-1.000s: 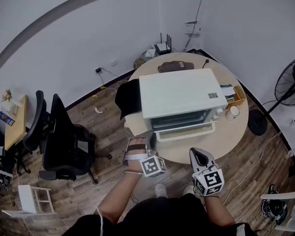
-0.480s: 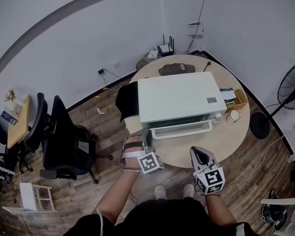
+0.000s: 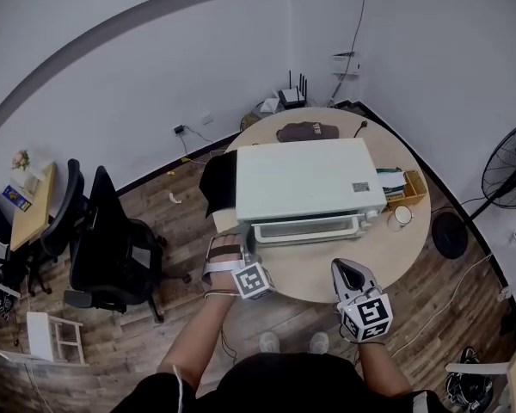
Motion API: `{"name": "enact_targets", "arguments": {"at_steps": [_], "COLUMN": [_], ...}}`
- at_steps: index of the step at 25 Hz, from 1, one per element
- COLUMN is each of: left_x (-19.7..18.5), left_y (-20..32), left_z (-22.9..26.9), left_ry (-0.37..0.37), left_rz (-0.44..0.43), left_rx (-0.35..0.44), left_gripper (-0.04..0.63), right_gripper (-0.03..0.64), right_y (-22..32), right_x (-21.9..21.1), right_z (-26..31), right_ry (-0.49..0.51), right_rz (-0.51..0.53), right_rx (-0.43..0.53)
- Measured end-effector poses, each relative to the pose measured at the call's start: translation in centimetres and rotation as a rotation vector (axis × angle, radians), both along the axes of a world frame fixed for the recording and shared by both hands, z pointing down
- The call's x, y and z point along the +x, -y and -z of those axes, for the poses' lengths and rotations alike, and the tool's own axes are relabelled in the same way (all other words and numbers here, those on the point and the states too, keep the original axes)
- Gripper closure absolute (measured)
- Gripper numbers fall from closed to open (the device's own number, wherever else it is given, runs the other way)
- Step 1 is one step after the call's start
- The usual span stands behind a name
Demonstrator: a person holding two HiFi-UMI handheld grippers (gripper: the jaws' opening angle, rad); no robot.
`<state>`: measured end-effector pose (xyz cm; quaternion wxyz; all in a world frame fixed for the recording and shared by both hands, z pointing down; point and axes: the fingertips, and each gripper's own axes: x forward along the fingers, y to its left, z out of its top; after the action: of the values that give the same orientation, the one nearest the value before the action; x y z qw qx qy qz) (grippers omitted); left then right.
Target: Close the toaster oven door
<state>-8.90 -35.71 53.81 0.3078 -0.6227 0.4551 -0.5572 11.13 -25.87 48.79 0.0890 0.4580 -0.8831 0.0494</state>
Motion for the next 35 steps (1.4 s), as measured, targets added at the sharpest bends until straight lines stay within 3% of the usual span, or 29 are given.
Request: {"name": "enact_targets", "arguments": {"at_steps": [4, 7, 12, 16, 19, 22, 25, 27, 29, 35], "left_x": [-0.2, -0.3, 0.0, 1.2, 1.8, 2.2, 2.6, 2.7, 2.7, 3.1], "left_y": [0.3, -0.3, -2.0, -3.5, -4.7, -5.6, -6.5, -7.2, -7.8, -9.0], "left_z": [0.6, 0.5, 1.7, 3.7, 5.4, 6.1, 6.0, 5.9, 5.4, 4.3], "left_ry": [0.000, -0.029, -0.152, -0.325, -0.512, -0.772, -1.141, -1.321, -1.372, -1.399], "left_rz": [0.031, 0.060, 0.103, 0.113, 0.121, 0.144, 0.128, 0.111, 0.119, 0.119], "left_rx": [0.037, 0.049, 0.089, 0.127, 0.136, 0.101, 0.013, -0.031, -0.044, -0.064], "left_gripper": [0.517, 0.471, 0.472, 0.483, 0.502, 0.528, 0.578, 0.588, 0.588, 0.588], "right_gripper": [0.620, 0.620, 0.620, 0.620, 0.620, 0.620, 0.620, 0.620, 0.620, 0.620], "right_y": [-0.2, 0.0, 0.0, 0.1, 0.2, 0.5, 0.8, 1.1, 1.5, 2.0], "right_x": [0.6, 1.1, 1.1, 0.9, 0.5, 0.2, -0.2, -0.6, -0.6, -0.7], "right_z": [0.6, 0.9, 1.0, 0.8, 0.9, 1.2, 1.5, 1.7, 1.6, 2.0], "right_ry": [-0.034, -0.030, -0.022, -0.016, -0.011, -0.002, -0.001, -0.012, -0.027, -0.048], "right_rz": [0.020, 0.026, 0.053, 0.078, 0.095, 0.104, 0.111, 0.112, 0.103, 0.095], "right_rx": [0.027, 0.033, 0.032, 0.026, 0.031, 0.043, 0.055, 0.064, 0.065, 0.081]}}
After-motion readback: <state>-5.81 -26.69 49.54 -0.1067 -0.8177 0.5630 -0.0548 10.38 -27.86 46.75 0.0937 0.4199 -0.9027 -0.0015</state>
